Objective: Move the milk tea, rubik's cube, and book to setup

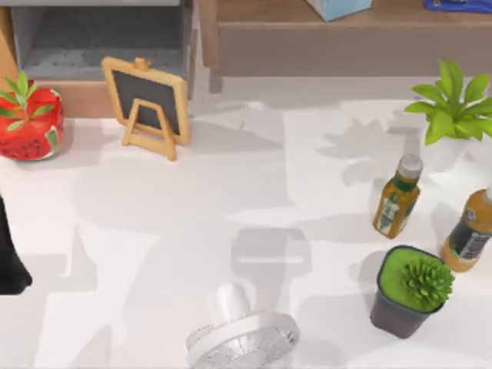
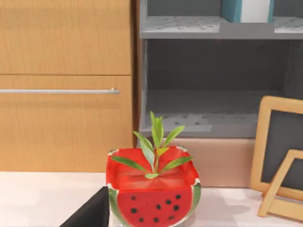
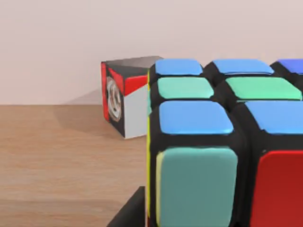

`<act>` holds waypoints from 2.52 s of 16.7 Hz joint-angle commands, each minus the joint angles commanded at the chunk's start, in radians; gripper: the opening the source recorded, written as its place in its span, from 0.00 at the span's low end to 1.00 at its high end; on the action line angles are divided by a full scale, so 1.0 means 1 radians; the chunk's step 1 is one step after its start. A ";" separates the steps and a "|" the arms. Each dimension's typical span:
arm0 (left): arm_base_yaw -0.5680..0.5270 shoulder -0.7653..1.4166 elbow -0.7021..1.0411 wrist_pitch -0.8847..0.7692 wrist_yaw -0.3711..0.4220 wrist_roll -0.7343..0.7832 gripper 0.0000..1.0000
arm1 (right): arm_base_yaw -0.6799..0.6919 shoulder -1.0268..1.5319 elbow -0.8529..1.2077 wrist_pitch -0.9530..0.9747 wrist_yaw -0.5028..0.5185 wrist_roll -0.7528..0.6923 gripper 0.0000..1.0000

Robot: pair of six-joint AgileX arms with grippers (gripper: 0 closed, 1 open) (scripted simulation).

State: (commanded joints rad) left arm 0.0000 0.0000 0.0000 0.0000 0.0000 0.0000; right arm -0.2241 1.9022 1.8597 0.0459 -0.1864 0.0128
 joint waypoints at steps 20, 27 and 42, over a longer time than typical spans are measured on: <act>0.000 0.000 0.000 0.000 0.000 0.000 1.00 | 0.000 0.002 0.000 -0.002 -0.001 0.001 1.00; 0.000 0.000 0.000 0.000 0.000 0.000 1.00 | -0.001 -0.001 -0.004 -0.002 -0.002 0.001 1.00; 0.000 0.000 0.000 0.000 0.000 0.000 1.00 | 0.005 -0.207 -0.250 0.022 -0.009 -0.009 1.00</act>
State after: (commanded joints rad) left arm 0.0000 0.0000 0.0000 0.0000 0.0000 0.0000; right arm -0.2192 1.6956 1.6102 0.0679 -0.1953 0.0033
